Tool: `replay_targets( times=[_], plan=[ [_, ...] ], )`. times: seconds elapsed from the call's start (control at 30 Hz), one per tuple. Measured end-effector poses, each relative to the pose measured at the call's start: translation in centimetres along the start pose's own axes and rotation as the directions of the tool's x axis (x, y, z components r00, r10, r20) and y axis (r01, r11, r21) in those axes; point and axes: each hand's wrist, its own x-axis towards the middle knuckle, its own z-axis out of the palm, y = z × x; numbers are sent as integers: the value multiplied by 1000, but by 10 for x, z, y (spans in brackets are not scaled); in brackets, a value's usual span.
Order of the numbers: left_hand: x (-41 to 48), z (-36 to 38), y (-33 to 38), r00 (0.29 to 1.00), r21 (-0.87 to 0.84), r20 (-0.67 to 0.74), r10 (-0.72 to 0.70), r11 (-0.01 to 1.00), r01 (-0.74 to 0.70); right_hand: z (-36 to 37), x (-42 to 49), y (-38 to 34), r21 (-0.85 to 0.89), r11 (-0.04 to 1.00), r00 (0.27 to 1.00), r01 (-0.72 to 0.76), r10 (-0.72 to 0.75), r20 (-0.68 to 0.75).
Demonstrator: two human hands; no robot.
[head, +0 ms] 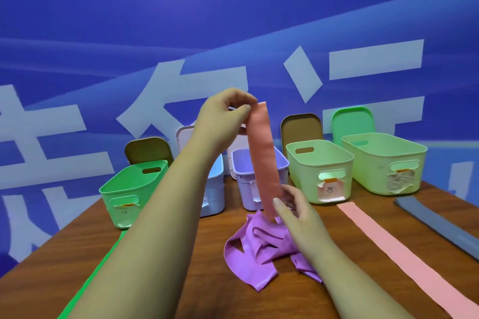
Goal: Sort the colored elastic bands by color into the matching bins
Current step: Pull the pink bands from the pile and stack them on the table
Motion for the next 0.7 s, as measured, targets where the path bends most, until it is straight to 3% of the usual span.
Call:
replay_targets(
  times=[0.13,0.3,0.7],
  plan=[
    [-3,4,4,999,-59,29,-21,998,22,-1,-2,-4,-22,1000,1000,-18,18,-18],
    [-1,8,1,996,-87,61,-68,994,73,-1,-7,-5,-120,993,995,2,9,95],
    [16,7,1,997,-121,28,-75,990,78,-10,-14,-26,-1,998,995,-61,60,78]
  ],
)
